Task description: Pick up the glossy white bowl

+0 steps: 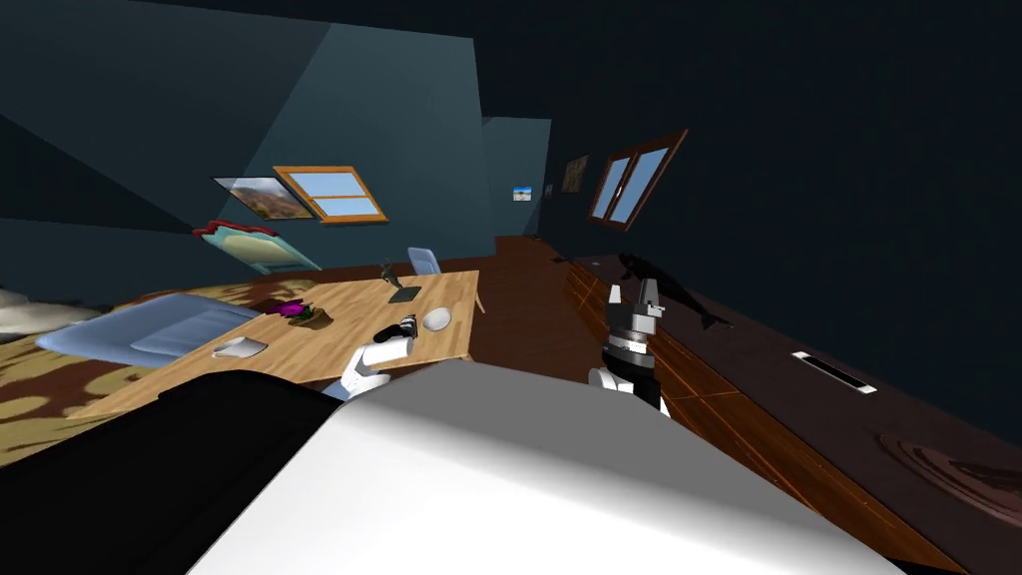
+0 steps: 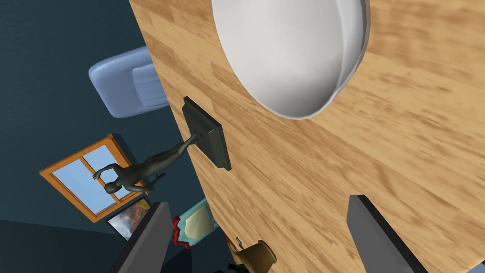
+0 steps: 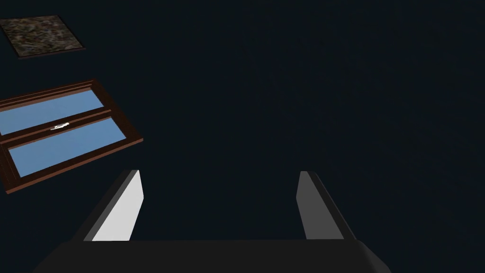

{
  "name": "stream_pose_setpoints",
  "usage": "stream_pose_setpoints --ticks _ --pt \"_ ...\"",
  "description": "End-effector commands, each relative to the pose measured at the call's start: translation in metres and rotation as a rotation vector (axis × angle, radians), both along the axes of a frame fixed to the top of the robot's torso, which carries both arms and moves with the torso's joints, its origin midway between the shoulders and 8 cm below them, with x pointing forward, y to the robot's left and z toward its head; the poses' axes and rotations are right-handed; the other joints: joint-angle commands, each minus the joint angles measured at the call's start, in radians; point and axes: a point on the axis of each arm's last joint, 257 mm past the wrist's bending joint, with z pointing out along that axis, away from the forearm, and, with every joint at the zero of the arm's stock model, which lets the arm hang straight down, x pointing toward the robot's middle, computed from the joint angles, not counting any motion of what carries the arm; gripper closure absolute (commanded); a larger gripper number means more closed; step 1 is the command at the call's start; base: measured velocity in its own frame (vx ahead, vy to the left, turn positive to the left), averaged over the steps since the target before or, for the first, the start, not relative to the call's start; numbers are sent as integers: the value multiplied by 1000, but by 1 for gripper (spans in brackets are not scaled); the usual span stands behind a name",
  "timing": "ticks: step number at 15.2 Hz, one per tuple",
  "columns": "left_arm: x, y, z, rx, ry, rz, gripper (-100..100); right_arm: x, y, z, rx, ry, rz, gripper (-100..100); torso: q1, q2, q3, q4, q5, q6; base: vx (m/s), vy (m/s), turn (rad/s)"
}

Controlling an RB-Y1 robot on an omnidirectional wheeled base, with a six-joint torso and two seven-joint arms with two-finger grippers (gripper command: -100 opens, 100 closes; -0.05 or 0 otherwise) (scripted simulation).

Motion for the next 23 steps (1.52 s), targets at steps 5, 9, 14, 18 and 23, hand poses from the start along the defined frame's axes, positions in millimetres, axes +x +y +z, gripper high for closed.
stream_pose_setpoints --ticks 5,9,14,18,23 --pt "-36 17 -28 -99 86 110 -100 0 0 0 0 0 0 0 1 0 0 0 0 -1 16 25 -157" --pt "-55 19 -43 -154 138 159 -100 0 0 0 0 0 0 0 0 0 0 0 0 0 18 30 -174" --pt "-85 21 -65 -243 202 239 -100 0 0 0 0 0 0 0 1 0 0 0 0 0 19 37 -182" --pt "-109 18 -82 -322 248 305 -100 0 0 0 0 0 0 0 1 0 0 0 0 0 14 35 -147" --pt "-132 10 -97 -403 297 362 -100 0 0 0 0 0 0 0 2 0 0 0 0 0 17 46 -175"
